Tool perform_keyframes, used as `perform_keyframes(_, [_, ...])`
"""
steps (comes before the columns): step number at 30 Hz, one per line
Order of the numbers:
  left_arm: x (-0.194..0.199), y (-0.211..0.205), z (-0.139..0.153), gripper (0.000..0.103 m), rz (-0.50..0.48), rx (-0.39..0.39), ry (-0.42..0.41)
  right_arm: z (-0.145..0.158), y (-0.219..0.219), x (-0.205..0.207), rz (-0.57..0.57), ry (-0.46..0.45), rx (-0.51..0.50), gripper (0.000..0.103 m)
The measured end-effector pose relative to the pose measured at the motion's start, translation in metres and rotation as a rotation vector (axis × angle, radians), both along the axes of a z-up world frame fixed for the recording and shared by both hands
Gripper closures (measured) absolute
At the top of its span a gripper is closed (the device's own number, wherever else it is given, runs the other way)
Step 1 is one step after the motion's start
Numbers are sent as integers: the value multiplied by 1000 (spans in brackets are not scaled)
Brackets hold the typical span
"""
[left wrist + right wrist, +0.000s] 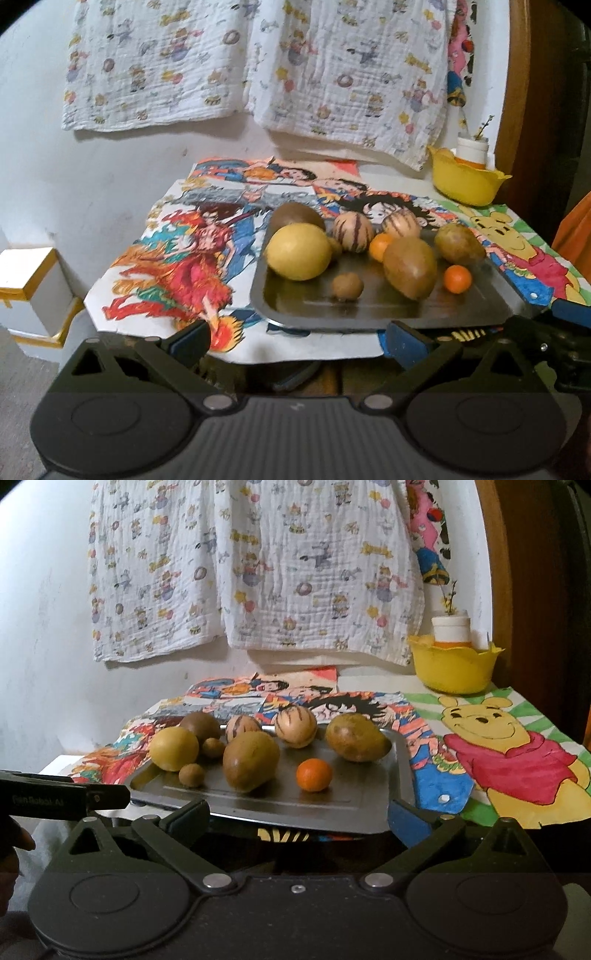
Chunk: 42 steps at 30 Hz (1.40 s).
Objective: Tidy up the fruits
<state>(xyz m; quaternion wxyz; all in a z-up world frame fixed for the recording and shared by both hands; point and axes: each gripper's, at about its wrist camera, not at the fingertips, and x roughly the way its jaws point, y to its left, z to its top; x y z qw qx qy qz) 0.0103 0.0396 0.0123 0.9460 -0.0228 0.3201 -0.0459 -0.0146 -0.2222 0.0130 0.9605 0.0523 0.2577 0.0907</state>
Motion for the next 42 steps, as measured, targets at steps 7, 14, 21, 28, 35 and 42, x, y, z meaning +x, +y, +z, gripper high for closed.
perform_keyframes(7, [-3, 2, -1, 0, 11, 8, 17, -2, -2, 1, -1, 16, 20, 1])
perform_keyframes(14, [-2, 2, -1, 0, 14, 16, 21, -3, -3, 3, 2, 42, 50, 1])
perform_keyframes(21, [-2, 1, -2, 0, 16, 13, 27, -7, -4, 4, -5, 56, 51, 1])
perform_keyframes(28, [-2, 1, -3, 0, 18, 13, 29, -7, -4, 5, -4, 61, 49, 1])
perform_keyframes(35, [-2, 2, -3, 0, 17, 12, 29, -7, -3, 5, -4, 61, 49, 1])
perform_keyframes(42, [-2, 2, -3, 0, 16, 12, 30, -8, -3, 5, -5, 61, 49, 1])
